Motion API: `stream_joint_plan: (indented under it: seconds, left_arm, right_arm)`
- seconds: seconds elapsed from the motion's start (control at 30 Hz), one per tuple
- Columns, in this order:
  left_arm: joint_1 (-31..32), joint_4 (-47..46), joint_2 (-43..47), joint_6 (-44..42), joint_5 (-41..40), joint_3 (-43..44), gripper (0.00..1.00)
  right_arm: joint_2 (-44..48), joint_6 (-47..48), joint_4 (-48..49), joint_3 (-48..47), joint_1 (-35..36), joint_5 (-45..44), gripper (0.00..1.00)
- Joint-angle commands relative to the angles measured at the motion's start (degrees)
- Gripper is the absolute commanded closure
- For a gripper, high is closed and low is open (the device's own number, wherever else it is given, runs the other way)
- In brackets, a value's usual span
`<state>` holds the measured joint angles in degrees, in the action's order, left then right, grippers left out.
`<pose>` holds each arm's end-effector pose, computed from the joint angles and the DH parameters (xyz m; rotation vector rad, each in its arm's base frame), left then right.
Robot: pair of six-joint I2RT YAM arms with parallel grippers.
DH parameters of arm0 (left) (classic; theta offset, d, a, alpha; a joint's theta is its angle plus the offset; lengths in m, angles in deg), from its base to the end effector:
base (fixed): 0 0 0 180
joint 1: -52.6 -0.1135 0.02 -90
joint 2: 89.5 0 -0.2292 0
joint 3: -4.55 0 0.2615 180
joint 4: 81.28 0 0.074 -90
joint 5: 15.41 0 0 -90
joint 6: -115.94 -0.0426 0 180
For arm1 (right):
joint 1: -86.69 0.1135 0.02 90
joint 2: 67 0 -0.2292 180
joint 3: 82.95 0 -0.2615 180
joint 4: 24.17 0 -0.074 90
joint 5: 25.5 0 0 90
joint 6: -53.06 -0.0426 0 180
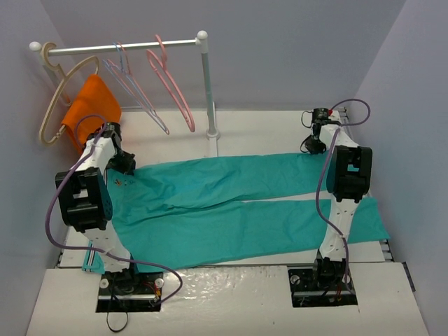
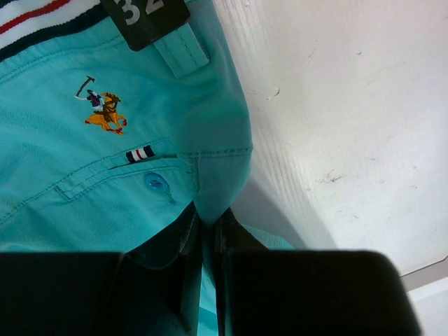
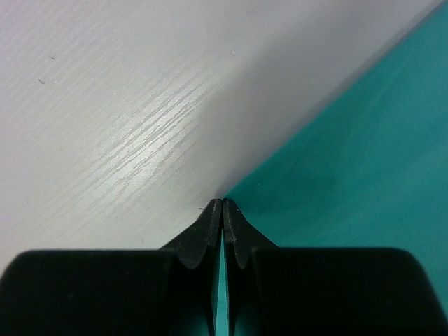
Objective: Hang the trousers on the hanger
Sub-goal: Fold the trousers at the center of the board.
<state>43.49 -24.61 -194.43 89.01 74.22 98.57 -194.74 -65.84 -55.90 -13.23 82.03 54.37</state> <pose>0.3755 0.0605 0.1777 -1.6390 2.2454 -0.2420 0.4833 -0.0469 0.1285 0.7719 2.2847 -0.0206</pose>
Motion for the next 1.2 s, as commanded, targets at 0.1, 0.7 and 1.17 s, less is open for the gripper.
stream_joint_plan:
  seconds: [0.1,0.7,1.17]
  left_arm:
    - [-3.1,0.0,3.0,-2.5,2.5,7.8,1.00]
    - [-7.2,-1.7,7.9,-5.9,8.4,13.3,1.00]
    - [-12.0,-7.4,35.3,-13.7,9.3,-6.6,1.00]
  right_arm:
    - [4.1,0.2,-3.1,-4.9,-3.8,3.2,1.00]
    - [22.4,0.9,1.7,-3.2,-7.3,11.1,1.00]
    - [55.7,-6.9,4.1,30.4,-10.5,2.8,1.00]
